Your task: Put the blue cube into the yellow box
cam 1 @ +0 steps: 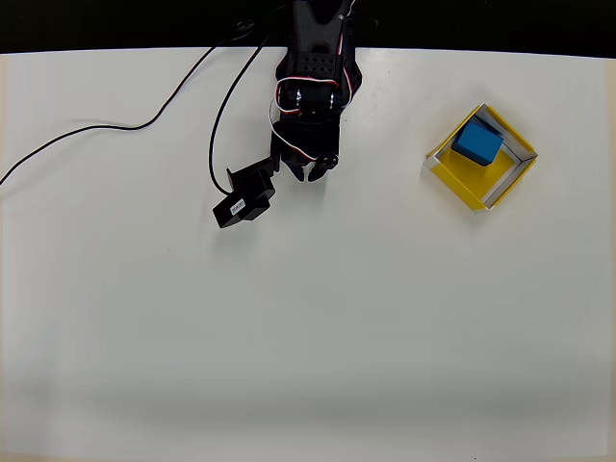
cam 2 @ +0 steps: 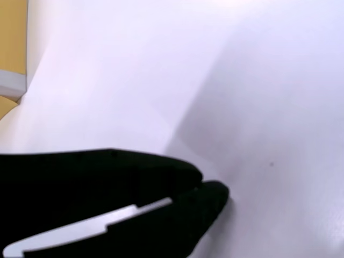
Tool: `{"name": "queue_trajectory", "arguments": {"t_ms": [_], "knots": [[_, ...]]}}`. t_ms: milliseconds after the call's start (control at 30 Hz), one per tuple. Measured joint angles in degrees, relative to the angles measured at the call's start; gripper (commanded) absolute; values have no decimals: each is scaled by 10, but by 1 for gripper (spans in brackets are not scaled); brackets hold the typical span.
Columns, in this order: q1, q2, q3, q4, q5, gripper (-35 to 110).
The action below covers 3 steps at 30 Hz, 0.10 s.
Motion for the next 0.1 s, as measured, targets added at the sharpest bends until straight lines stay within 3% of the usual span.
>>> {"name": "queue_trajectory", "arguments": {"t_ms": [100], "knots": [[0,0,0,0,0,0]]}}
